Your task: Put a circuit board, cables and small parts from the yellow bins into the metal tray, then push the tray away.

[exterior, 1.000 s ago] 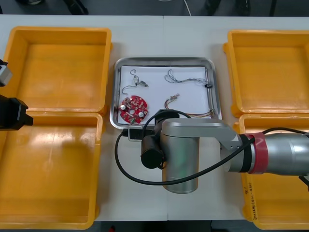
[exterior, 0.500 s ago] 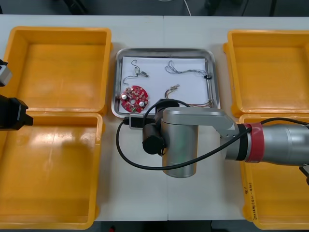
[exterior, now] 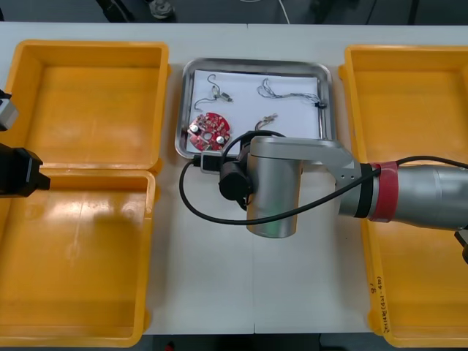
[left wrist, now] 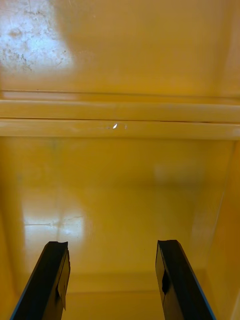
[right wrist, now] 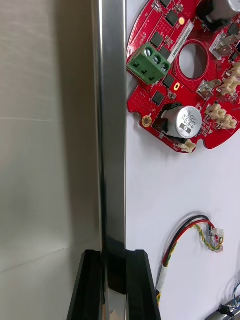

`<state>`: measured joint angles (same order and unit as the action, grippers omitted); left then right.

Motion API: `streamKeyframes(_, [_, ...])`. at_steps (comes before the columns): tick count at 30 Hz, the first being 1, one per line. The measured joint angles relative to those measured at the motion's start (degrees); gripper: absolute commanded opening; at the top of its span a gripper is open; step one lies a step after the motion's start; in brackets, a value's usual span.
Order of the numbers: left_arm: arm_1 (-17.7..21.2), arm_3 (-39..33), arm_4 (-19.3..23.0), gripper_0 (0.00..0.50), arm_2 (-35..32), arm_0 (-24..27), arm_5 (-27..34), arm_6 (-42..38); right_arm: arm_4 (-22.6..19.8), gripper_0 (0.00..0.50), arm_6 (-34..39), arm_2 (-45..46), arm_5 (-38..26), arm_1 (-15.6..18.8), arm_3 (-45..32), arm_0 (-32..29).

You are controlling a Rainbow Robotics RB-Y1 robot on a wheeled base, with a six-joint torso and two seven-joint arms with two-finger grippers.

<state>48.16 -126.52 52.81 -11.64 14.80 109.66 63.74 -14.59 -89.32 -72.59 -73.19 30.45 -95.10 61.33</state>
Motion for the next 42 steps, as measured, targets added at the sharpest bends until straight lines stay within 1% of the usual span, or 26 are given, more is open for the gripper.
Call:
streamKeyframes(15, [0.00, 0.00, 0.00, 0.500, 0.00, 0.00, 0.00, 0.00, -0.12, 0.000, 0.00, 0.00, 3.85, 0.00, 5.27, 2.40])
streamKeyframes(24, [0.00, 0.00, 0.00, 0.500, 0.00, 0.00, 0.00, 0.00, -0.19, 0.000, -0.01, 0.00, 6.81, -1.59, 10.96, 4.50])
streamKeyframes(26, [0.00, 0.00, 0.00, 0.500, 0.00, 0.00, 0.00, 0.00, -0.92, 0.000, -0.01, 0.01, 9.06, -1.94, 12.49, 5.11])
streamKeyframes(29, [0.00, -0.01, 0.00, 0.500, 0.00, 0.00, 0.00, 0.00, -3.52, 0.000, -0.01, 0.04, 12.61, -1.99, 14.36, 6.29])
streamKeyframes(31, [0.00, -0.01, 0.00, 0.500, 0.00, 0.00, 0.00, 0.00, -4.62, 0.000, -0.02, 0.04, 13.33, -2.03, 15.10, 6.94])
streamKeyframes(34, [0.00, -0.01, 0.00, 0.500, 0.00, 0.00, 0.00, 0.00, -4.78, 0.000, -0.03, 0.04, 13.65, -2.16, 15.58, 7.18])
streamKeyframes(42, [0.00, -0.01, 0.00, 0.500, 0.00, 0.00, 0.00, 0.00, -4.81, 0.000, -0.21, 0.04, 17.35, -2.21, 17.67, 7.57])
